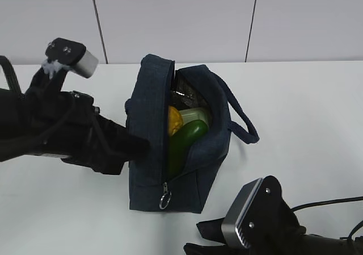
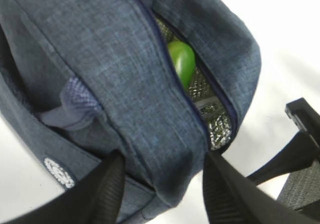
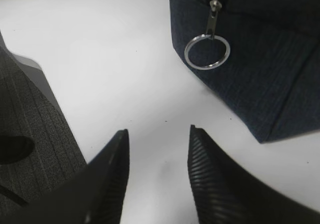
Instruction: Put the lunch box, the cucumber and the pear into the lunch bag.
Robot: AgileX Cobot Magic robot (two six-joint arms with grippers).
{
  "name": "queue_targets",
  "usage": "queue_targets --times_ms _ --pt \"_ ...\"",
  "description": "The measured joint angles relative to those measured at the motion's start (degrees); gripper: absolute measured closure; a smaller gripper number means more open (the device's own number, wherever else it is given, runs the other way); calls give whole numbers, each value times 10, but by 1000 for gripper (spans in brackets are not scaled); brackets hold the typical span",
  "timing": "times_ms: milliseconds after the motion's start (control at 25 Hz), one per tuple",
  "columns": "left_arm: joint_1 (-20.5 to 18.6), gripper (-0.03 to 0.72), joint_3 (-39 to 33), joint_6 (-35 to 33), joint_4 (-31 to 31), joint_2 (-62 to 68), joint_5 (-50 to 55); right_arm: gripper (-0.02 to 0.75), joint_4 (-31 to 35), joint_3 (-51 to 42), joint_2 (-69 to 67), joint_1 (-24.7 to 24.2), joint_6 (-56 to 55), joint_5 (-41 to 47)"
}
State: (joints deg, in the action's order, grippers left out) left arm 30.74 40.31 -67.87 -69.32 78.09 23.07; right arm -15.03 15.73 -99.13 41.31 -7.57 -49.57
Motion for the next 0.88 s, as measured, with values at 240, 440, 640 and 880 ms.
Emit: queue_targets --times_ms 240,440,640,880 --pt "0 378 0 0 -35 27 6 420 0 0 0 0 1 -9" --pt "0 503 0 0 -60 31 6 420 0 0 0 0 2 -22" --pt "0 665 0 0 -63 36 4 420 4 0 0 0 16 -29" --pt "0 685 0 0 -64 37 12 420 54 8 0 0 62 -34"
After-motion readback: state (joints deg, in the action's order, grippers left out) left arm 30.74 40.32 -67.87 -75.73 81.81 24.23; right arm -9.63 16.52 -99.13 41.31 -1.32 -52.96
